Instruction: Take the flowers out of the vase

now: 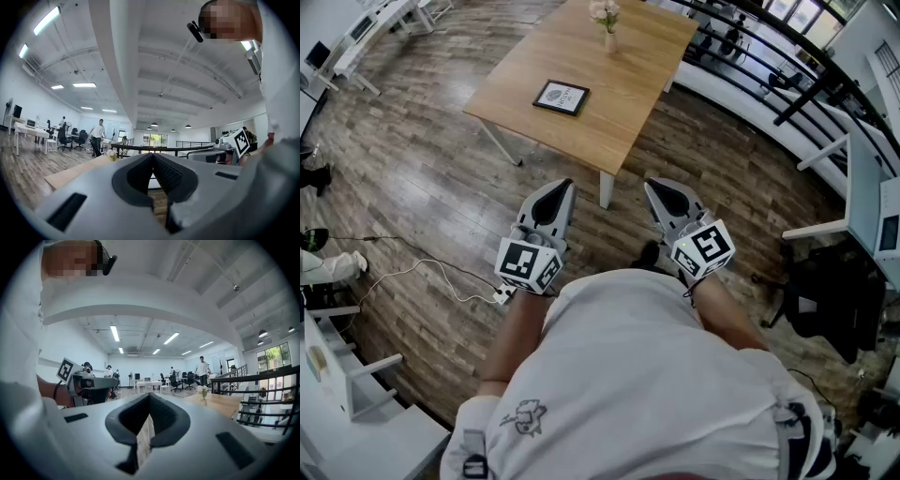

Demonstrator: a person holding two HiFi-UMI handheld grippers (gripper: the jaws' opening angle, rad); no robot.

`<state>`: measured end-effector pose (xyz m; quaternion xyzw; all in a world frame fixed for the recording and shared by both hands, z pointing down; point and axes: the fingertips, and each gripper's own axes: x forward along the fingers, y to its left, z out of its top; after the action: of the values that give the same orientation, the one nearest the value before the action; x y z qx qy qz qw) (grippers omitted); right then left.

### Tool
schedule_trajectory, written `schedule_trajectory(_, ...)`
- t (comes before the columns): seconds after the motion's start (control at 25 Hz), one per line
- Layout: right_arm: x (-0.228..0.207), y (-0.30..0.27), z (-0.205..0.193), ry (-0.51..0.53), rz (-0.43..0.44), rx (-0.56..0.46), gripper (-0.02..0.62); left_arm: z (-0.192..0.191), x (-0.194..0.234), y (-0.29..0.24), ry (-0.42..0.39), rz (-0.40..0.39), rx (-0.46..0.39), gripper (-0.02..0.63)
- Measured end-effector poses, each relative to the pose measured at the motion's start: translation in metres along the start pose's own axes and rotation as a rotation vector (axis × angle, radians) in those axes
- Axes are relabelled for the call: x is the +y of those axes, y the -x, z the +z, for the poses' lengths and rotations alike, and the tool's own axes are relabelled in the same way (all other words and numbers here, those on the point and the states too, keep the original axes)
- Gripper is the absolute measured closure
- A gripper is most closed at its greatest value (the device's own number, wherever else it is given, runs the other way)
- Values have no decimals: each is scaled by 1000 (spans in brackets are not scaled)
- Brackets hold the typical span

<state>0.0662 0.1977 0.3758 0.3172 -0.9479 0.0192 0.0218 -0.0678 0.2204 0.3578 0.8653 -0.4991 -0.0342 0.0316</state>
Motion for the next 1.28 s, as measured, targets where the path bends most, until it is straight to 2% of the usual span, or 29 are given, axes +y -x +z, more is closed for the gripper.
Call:
schedule_trajectory(0.44,8,-3,4,-13,17,-33,592,1,9,5,1,19,2,602)
schedule_trajectory(0.72,-4,-21,1,-28,20,-24,591,-7,21,-3,10,34,21,602)
schedule_trajectory(1.04,-48,-53,-12,-56,17,-13,591,-19,49,-41,21,49,46,602)
schedule_trajectory(1.28,-94,-89,-17,-69,15,-12,591,-26,76,-91,24,49,65,601)
